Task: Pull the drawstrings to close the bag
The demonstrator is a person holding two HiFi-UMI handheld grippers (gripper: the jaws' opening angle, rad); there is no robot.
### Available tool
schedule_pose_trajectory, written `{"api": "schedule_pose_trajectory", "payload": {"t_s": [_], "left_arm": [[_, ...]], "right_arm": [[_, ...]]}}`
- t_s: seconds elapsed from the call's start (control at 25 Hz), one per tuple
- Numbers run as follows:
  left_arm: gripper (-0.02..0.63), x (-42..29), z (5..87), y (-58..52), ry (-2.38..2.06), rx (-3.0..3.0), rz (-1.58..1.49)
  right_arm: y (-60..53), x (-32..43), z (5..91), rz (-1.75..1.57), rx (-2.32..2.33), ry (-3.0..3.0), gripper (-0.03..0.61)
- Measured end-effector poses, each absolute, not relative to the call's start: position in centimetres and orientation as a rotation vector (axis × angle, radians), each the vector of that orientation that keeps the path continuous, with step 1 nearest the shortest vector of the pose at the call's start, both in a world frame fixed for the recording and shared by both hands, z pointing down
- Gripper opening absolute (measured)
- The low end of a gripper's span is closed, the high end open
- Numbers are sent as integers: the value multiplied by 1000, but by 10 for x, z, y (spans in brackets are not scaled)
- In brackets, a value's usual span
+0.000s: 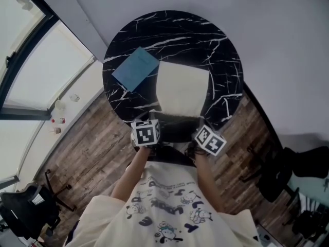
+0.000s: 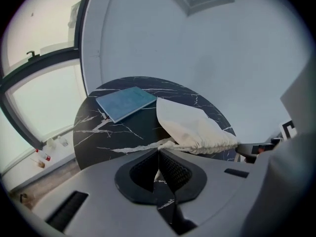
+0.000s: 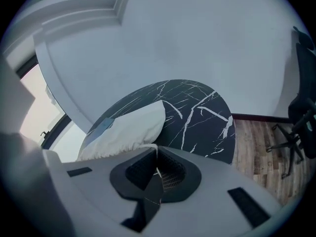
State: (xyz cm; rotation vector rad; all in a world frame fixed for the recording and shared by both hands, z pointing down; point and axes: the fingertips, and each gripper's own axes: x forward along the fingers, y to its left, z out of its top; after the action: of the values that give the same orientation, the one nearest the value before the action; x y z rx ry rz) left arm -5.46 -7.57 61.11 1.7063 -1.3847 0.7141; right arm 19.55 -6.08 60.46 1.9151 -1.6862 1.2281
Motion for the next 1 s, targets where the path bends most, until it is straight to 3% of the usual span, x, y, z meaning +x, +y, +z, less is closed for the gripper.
{"api": "schedule_pose_trajectory", "payload": {"t_s": [1.0], "left_arm": [[44,-94,615,-83,-1476,1568,575]], "right_arm": [[-49,233,610,1264,2058,-1551,17]]}}
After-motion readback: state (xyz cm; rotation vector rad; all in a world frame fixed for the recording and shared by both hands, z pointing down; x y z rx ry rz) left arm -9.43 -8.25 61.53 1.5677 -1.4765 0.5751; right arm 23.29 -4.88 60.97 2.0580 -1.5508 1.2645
